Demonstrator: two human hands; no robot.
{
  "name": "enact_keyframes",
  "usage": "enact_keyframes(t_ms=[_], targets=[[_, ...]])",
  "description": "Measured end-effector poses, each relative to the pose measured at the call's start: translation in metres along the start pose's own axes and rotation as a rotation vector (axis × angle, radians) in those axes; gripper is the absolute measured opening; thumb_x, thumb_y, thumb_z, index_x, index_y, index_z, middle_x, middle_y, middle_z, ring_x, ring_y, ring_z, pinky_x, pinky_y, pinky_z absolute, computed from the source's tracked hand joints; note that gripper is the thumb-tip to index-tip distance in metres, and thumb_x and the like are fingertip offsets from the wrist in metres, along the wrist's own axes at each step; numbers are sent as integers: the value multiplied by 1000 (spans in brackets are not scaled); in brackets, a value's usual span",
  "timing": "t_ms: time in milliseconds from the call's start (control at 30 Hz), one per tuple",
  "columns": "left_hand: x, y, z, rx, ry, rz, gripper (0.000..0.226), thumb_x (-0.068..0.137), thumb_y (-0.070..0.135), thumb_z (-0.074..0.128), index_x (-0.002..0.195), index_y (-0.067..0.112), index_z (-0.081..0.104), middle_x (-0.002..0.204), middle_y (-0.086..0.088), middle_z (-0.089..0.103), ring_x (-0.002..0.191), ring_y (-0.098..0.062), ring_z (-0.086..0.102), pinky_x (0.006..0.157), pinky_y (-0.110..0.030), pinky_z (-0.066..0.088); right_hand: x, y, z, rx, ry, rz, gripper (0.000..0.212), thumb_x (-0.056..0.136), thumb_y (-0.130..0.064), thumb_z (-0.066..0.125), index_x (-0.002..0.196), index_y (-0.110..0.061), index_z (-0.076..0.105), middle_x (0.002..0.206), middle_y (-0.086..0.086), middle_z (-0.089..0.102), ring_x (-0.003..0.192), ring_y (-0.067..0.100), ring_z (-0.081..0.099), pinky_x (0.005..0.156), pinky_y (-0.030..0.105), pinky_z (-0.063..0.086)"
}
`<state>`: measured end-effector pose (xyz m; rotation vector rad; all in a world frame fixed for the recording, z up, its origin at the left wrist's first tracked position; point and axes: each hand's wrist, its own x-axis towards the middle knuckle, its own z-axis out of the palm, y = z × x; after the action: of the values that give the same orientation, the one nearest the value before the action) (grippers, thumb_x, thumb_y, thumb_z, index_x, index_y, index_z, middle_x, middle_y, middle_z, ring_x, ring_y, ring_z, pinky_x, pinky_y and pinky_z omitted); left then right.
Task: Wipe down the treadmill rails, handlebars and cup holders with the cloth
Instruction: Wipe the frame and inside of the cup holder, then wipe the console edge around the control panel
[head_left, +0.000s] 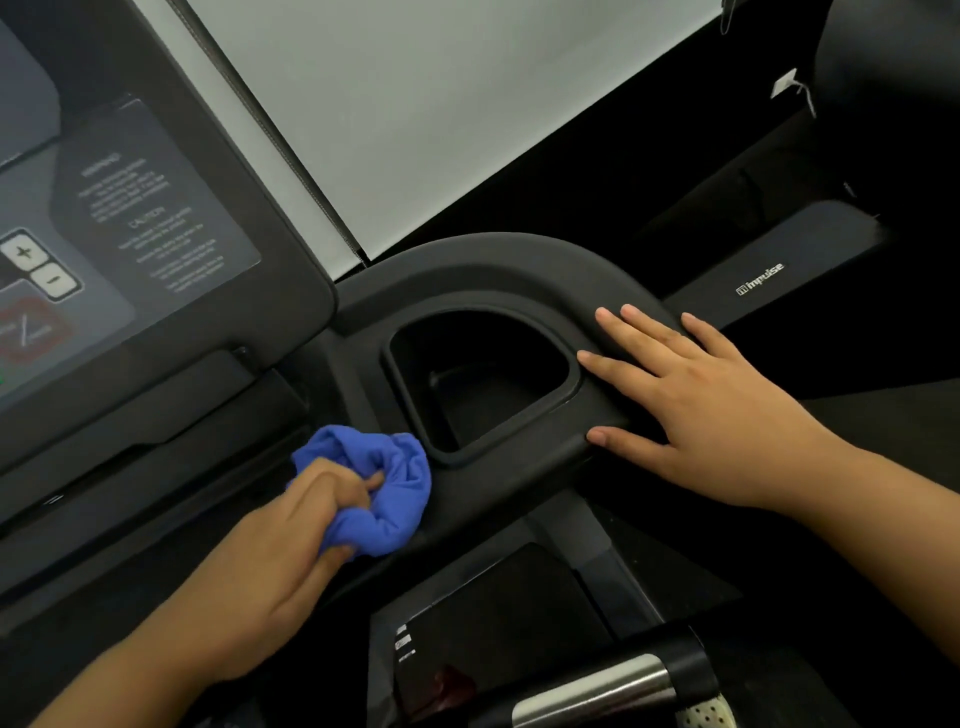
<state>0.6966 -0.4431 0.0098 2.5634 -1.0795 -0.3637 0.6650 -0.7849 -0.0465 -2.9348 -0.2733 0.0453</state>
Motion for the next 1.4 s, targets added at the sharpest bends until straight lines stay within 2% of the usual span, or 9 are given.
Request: enact_keyframes(t_ms=[300, 400, 500, 667, 867, 967, 1133, 1267, 1400], targets=[[-41, 5, 12, 29, 91, -160, 18, 85, 39, 43, 99, 45, 35, 106, 25, 45, 100, 5, 53, 78, -16, 43, 0, -9, -9, -19, -84, 38, 87, 76, -79, 0, 150, -34, 12, 156, -7, -12, 143, 8, -16, 118, 43, -4], [-48, 16, 16, 59, 84, -168, 33, 83, 59, 46, 111, 49, 33, 117, 30, 42, 119, 12, 41, 91, -10, 37, 5, -27, -18, -6, -102, 54, 90, 71, -78, -4, 149, -34, 5, 156, -10, -12, 142, 8, -17, 117, 48, -3], [-62, 21, 18, 123, 122, -174, 60, 86, 70, 38, 135, 35, 35, 142, 26, 36, 140, 4, 20, 110, -21, 25, 12, -66, -25, 60, 1, -91, 82, 80, -72, 10, 149, -29, 22, 158, -8, 4, 145, 8, -4, 117, 48, 4], [-81, 22, 27, 96, 288, -187, 64, 94, 60, 32, 143, 20, 33, 150, 12, 35, 140, -6, 27, 114, -28, 17, 18, -160, -24, 314, 94, -477, 56, 91, -50, 39, 141, -26, 41, 156, -3, 23, 145, 12, 16, 114, 41, 25], [-113, 7, 44, -19, 693, -600, 72, 89, 68, 25, 142, 20, 35, 149, 12, 31, 143, -4, 15, 117, -28, 2, 56, -207, -3, 131, -120, -596, 63, 89, -64, 33, 146, -41, 21, 159, -3, 5, 146, 19, -7, 118, 48, 7], [-130, 3, 52, -42, 807, -756, 81, 84, 74, 24, 143, 19, 32, 148, 13, 27, 144, -4, 11, 116, -31, 2, 64, -203, 5, 106, -258, -574, 69, 84, -74, 30, 144, -52, 7, 158, -13, 3, 144, 13, -15, 117, 37, -7], [-146, -2, 56, -30, 793, -823, 81, 86, 71, 23, 146, 16, 25, 152, 10, 22, 144, -2, 5, 114, -12, -5, 62, -200, 19, 176, -87, -628, 54, 87, -52, 41, 139, -36, 41, 143, -15, 43, 139, 10, 22, 115, 16, 2], [-141, -4, 61, -4, 778, -824, 78, 89, 68, 20, 144, 12, 28, 151, -1, 30, 144, -11, 12, 116, -21, -5, 54, -208, 35, 245, 15, -565, 45, 81, -33, 48, 123, -23, 59, 124, -6, 61, 121, 17, 50, 110, 30, 30], [-133, -3, 59, 57, 734, -870, 79, 91, 65, 16, 142, 7, 32, 150, -7, 33, 141, -13, 12, 116, -34, 2, 52, -197, 28, 316, 45, -604, 40, 85, -30, 47, 122, -23, 59, 123, -11, 60, 120, 7, 45, 110, 19, 24]])
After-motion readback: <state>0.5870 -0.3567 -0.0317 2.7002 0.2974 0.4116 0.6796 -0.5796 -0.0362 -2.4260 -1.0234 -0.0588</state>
